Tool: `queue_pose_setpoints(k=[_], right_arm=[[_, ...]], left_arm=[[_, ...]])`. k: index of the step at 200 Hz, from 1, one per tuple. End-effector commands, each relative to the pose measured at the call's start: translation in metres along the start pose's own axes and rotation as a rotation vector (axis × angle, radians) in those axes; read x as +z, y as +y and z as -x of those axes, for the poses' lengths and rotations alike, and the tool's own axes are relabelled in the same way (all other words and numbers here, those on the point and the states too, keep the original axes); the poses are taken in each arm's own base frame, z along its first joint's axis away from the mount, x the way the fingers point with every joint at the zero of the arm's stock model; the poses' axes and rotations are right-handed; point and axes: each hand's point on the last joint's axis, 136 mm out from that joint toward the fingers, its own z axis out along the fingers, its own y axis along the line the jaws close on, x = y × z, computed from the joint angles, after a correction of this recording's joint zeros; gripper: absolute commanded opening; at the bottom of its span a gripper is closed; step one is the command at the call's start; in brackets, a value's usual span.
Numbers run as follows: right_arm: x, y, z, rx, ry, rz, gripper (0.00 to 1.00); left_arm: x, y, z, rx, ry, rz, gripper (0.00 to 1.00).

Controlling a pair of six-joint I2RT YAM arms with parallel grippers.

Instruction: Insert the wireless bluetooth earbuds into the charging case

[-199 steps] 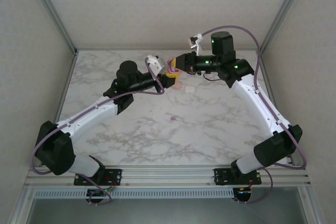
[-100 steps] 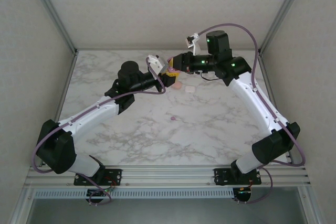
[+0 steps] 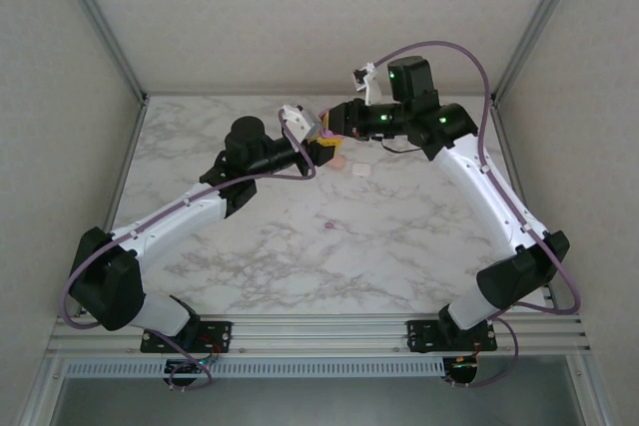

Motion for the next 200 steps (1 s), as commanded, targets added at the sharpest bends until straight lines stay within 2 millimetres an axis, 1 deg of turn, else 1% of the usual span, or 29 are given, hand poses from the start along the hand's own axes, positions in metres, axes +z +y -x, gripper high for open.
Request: queue_pose_setpoints(k=[1, 30, 60, 78, 90, 102, 124, 147, 163, 184, 200], right_arm=[[0.008, -0.025, -0.008, 0.037, 0.042, -0.116, 0.2], [0.007, -0.026, -0.004, 0.04, 0.038, -0.133, 0.23], [0.007, -0.028, -0.003, 0.045, 0.042, -0.148, 0.23], [0.006, -0.027, -0.002, 0.047, 0.043, -0.151, 0.25], [0.004, -0.025, -0.001, 0.044, 0.039, -0.146, 0.26], [0.003, -0.022, 0.0, 0.041, 0.035, -0.143, 0.28], [-0.004, -0.008, 0.001, 0.024, 0.031, -0.099, 0.36], [-0.015, 0.001, 0.001, -0.007, 0.015, -0.085, 0.4], [-0.022, 0.007, 0.001, -0.025, 0.003, -0.078, 0.42], [-0.032, 0.024, -0.003, -0.065, 0.001, -0.013, 0.44], [-0.046, 0.035, -0.006, -0.104, -0.018, 0.009, 0.45]], left_arm=[[-0.006, -0.012, 0.045, 0.045, -0.136, -0.041, 0.22], [-0.008, -0.021, 0.044, 0.035, -0.13, -0.086, 0.22], [-0.009, -0.022, 0.044, 0.034, -0.127, -0.09, 0.22], [-0.009, -0.022, 0.043, 0.033, -0.125, -0.091, 0.21], [-0.009, -0.022, 0.043, 0.03, -0.126, -0.091, 0.21], [-0.009, -0.022, 0.042, 0.025, -0.126, -0.09, 0.21], [-0.008, -0.019, 0.04, 0.015, -0.122, -0.074, 0.2], [-0.008, -0.013, 0.035, 0.014, -0.114, -0.041, 0.2], [-0.007, -0.011, 0.033, 0.014, -0.112, -0.03, 0.2], [-0.007, -0.006, 0.03, 0.011, -0.104, 0.0, 0.2], [-0.009, 0.0, 0.027, 0.007, -0.097, 0.03, 0.2]])
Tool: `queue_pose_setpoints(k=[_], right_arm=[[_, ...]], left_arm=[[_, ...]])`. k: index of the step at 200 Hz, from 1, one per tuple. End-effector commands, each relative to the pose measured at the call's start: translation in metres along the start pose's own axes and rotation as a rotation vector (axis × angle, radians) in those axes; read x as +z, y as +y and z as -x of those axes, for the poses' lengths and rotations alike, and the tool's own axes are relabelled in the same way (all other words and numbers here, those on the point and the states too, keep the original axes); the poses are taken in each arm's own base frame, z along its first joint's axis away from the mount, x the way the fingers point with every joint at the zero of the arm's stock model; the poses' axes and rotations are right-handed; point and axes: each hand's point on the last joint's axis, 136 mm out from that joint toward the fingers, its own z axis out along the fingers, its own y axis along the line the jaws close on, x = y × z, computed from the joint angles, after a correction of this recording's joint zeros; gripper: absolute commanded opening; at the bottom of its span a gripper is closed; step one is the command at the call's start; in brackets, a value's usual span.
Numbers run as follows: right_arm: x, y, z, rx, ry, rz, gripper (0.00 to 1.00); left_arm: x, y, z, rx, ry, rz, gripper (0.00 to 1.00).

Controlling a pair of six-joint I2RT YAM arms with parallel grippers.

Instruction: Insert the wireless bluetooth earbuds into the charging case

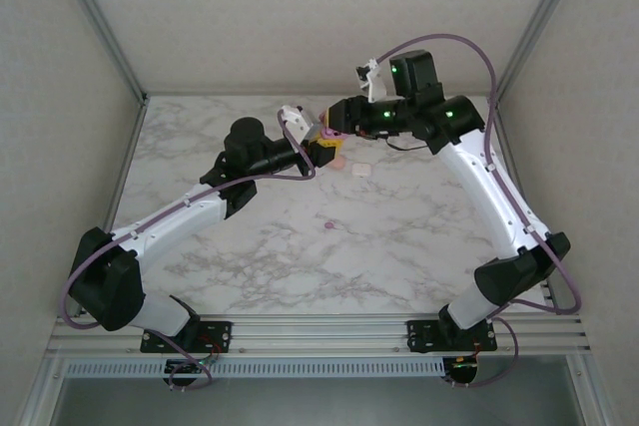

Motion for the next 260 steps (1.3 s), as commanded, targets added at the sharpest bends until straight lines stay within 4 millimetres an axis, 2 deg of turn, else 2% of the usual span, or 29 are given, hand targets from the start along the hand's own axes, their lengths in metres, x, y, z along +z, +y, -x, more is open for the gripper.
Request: queue_pose_setpoints(k=[1, 22, 43, 63, 73, 85, 98, 108, 144, 163, 178, 196, 212, 260], right_arm=[[-0.032, 0.026, -0.006, -0.086, -0.035, 0.058, 0.45], [-0.055, 0.032, -0.008, -0.147, -0.1, 0.036, 0.45], [-0.077, 0.021, -0.008, -0.18, -0.182, -0.053, 0.46], [-0.093, -0.017, -0.011, -0.166, -0.252, -0.249, 0.43], [-0.099, -0.047, -0.015, -0.128, -0.266, -0.367, 0.45], [-0.095, -0.086, -0.029, -0.068, -0.228, -0.485, 0.46], [-0.075, -0.117, -0.05, -0.015, -0.123, -0.51, 0.46], [-0.054, -0.132, -0.066, 0.011, -0.036, -0.49, 0.46], [0.024, -0.167, -0.125, 0.147, 0.275, -0.364, 0.43], [0.056, -0.187, -0.152, 0.17, 0.402, -0.374, 0.43], [0.08, -0.194, -0.169, 0.169, 0.49, -0.373, 0.42], [0.105, -0.195, -0.182, 0.116, 0.572, -0.361, 0.4], [0.125, -0.196, -0.187, 0.072, 0.608, -0.341, 0.4], [0.169, -0.197, -0.187, -0.002, 0.679, -0.281, 0.41]], left_arm=[[-0.008, 0.004, 0.025, 0.024, -0.077, 0.046, 0.2], [-0.012, 0.011, 0.022, 0.021, -0.072, 0.079, 0.2], [-0.017, 0.016, 0.022, 0.018, -0.072, 0.107, 0.2], [-0.025, 0.021, 0.024, 0.02, -0.076, 0.14, 0.2], [-0.03, 0.023, 0.026, 0.022, -0.076, 0.161, 0.2], [-0.037, 0.024, 0.03, 0.029, -0.079, 0.18, 0.2], [-0.045, 0.024, 0.034, 0.035, -0.075, 0.202, 0.2], [-0.052, 0.024, 0.038, 0.046, -0.075, 0.22, 0.2], [-0.074, 0.022, 0.05, 0.079, -0.08, 0.271, 0.21], [-0.082, 0.019, 0.054, 0.091, -0.082, 0.279, 0.21], [-0.086, 0.018, 0.056, 0.096, -0.081, 0.283, 0.21], [-0.09, 0.017, 0.058, 0.104, -0.081, 0.289, 0.21], [-0.092, 0.016, 0.059, 0.107, -0.083, 0.293, 0.21], [-0.093, 0.015, 0.061, 0.11, -0.082, 0.292, 0.22]])
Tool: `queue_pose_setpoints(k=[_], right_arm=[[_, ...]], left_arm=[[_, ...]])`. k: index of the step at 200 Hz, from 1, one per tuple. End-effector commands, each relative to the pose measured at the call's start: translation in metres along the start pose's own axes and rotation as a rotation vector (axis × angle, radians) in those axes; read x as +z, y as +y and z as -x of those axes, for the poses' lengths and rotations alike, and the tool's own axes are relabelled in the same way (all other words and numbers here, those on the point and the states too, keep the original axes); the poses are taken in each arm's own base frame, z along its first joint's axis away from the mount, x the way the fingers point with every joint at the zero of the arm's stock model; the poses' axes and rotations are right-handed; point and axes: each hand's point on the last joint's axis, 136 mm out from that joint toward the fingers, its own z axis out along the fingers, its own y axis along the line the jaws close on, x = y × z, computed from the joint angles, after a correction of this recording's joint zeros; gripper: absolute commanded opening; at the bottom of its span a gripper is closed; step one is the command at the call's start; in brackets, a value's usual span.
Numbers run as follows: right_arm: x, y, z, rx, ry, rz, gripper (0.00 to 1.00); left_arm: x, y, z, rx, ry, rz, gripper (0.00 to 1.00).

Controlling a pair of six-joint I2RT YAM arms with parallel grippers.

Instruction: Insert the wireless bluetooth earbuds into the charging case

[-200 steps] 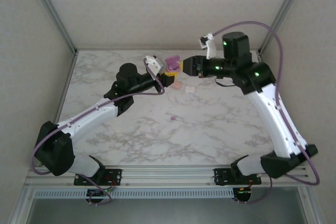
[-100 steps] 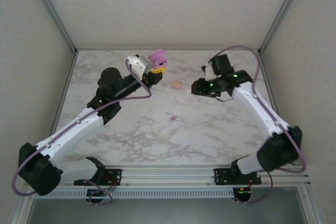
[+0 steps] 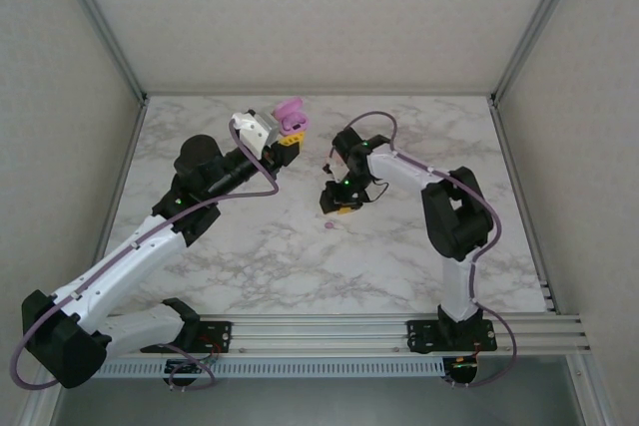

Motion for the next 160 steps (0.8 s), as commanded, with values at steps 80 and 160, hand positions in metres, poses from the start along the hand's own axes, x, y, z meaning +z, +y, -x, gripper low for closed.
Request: queue_pose_setpoints(k=[80, 160], right_arm=[[0.045, 0.005, 0.006, -0.061, 0.103, 0.041, 0.41], [0.037, -0.004, -0.021, -0.07, 0.148, -0.003, 0.4]], left_arm=[[0.0, 0.004, 0.004, 0.01, -0.005, 0.012, 0.22], [0.007, 0.003, 0.003, 0.001, -0.002, -0.004, 0.22]])
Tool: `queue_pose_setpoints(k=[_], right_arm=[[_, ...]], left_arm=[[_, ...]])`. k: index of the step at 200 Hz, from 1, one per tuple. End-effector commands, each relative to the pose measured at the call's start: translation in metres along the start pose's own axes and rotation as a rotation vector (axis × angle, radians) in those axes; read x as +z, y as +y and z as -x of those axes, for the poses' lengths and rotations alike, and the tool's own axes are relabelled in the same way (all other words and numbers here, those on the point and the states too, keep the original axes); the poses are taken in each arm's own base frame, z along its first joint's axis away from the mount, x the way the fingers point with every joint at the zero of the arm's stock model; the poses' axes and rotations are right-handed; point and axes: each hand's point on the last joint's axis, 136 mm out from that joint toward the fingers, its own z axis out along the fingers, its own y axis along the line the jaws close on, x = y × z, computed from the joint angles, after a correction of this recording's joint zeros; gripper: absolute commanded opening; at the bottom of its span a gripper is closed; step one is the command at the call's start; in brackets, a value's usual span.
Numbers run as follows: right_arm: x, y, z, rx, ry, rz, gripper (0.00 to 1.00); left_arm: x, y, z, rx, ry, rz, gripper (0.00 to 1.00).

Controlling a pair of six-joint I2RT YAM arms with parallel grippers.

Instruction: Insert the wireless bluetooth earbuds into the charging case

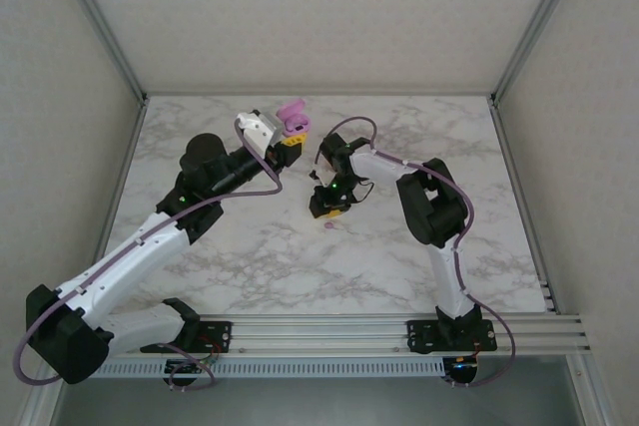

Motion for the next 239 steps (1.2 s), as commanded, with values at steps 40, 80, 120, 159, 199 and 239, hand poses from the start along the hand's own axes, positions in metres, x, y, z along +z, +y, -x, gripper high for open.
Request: queue_pose_setpoints(k=[40, 80, 120, 159, 199, 239], right_arm=[[-0.008, 0.001, -0.033, 0.006, 0.065, -0.018, 0.4], [-0.013, 0.006, -0.036, 0.014, 0.062, -0.003, 0.4], [-0.018, 0.007, -0.035, 0.025, 0.047, -0.013, 0.41], [-0.02, -0.002, -0.028, -0.002, 0.019, -0.127, 0.41], [-0.016, -0.003, -0.023, -0.048, 0.042, -0.191, 0.37], [-0.009, -0.003, -0.022, -0.064, 0.064, -0.231, 0.36]], left_arm=[[0.0, 0.003, 0.013, 0.006, -0.03, 0.001, 0.22], [0.0, 0.004, 0.013, 0.006, -0.026, 0.005, 0.22], [0.001, 0.003, 0.01, 0.004, -0.02, 0.003, 0.22], [0.001, 0.004, 0.01, 0.004, -0.022, 0.009, 0.22], [-0.001, 0.005, 0.012, 0.006, -0.026, 0.013, 0.22], [0.0, 0.005, 0.01, 0.005, -0.022, 0.014, 0.22]])
